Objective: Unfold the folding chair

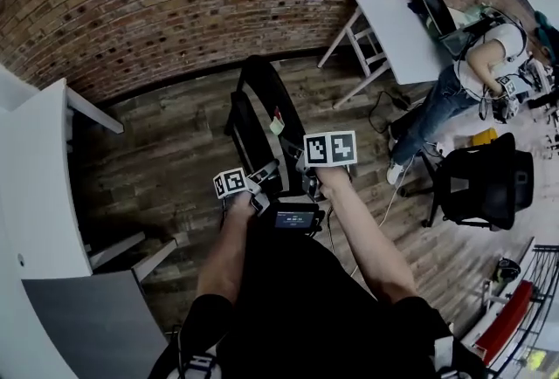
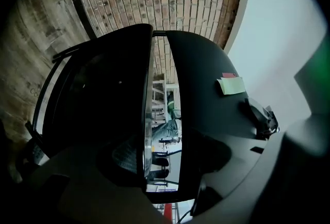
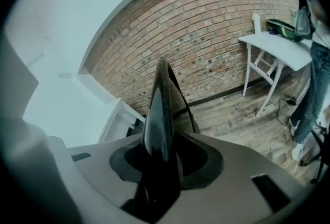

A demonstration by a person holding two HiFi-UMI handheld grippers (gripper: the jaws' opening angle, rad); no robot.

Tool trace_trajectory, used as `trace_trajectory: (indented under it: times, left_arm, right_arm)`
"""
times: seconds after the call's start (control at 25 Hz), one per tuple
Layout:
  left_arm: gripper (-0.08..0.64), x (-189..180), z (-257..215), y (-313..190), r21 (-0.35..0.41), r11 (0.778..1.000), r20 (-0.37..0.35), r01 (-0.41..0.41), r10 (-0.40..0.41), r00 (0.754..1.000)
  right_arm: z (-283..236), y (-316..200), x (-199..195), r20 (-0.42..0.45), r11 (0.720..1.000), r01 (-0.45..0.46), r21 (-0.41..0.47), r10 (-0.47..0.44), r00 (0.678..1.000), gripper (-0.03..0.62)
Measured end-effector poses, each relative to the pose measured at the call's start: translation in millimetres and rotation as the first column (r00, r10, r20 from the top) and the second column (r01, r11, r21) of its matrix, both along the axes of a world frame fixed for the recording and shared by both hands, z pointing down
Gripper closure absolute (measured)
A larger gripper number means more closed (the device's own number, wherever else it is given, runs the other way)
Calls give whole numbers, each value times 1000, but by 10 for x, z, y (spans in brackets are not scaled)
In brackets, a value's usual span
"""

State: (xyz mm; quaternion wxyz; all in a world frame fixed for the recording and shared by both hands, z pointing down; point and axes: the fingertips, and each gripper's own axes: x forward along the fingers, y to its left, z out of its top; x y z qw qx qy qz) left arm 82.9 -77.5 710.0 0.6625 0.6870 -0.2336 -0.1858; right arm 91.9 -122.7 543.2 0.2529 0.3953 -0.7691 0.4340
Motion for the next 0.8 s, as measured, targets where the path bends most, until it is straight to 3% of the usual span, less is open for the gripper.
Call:
trace_trajectory:
  times: [0.4, 0.8]
  left_arm:
    - [278, 110, -30, 309, 31, 993, 4, -112, 112, 994]
    - [291, 51, 55, 382, -11, 1000, -35, -25, 25, 999]
  right_arm:
    - [-69, 366, 131, -61, 988, -128, 86, 133, 989, 480]
    - [-52, 487, -157, -90, 997, 23, 79, -15, 996, 469]
